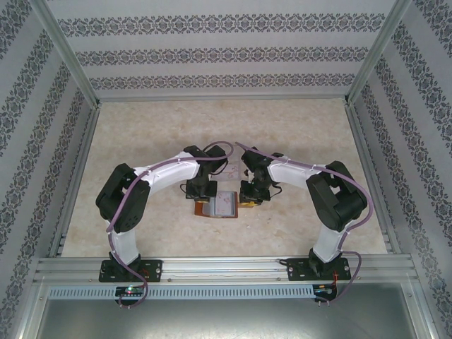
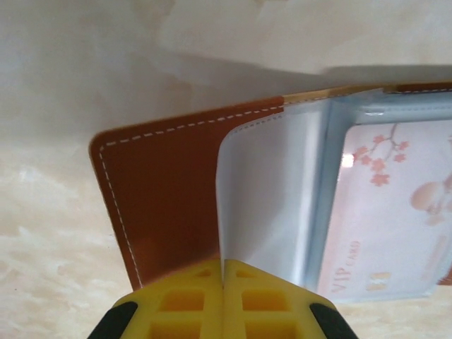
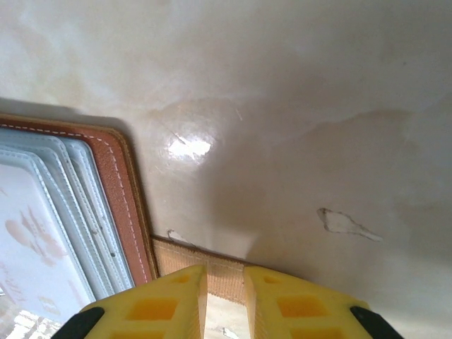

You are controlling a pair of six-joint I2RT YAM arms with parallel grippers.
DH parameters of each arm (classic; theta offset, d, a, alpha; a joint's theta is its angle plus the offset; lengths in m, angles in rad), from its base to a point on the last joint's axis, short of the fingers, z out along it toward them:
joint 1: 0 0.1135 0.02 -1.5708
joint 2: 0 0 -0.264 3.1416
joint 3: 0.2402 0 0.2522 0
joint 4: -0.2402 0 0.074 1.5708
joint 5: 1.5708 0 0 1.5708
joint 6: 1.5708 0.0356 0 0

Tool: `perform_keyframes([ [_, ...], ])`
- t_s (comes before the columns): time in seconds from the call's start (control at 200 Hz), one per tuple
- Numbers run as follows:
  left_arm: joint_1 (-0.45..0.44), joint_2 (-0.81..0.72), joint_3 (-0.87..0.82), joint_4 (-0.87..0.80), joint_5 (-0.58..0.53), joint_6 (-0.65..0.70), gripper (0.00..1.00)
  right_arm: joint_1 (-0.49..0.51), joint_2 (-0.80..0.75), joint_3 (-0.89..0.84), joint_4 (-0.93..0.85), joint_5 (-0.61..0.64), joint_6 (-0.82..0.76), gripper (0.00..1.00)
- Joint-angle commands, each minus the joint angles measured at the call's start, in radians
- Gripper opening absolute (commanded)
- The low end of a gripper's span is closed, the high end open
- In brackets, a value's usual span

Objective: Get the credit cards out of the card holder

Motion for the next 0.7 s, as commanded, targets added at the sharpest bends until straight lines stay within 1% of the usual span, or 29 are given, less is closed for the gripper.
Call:
perform_keyframes([
  [0.0,0.002,-0.011,-0.027,-0.039,-0.039,0.021,0.02,-0.001,0.045,0.001,-0.006,0.034,-0.019,0.24],
  [0.2,0.002,0.030,-0.044,-0.034,-0.059,0.033,0.03,-0.001,0.056,0.002,-0.006,0.040,-0.020,0.24],
  [0.55,0.004,0.067,-0.029,-0.065,-0.144,0.048,0.13,0.003,0.045,-0.002,-0.012,0.041,-0.013,0.24],
  [0.695,0.010,0.073,-0.015,-0.071,-0.160,0.067,0.15,0.004,0.031,-0.014,-0.004,0.036,-0.001,0.24],
])
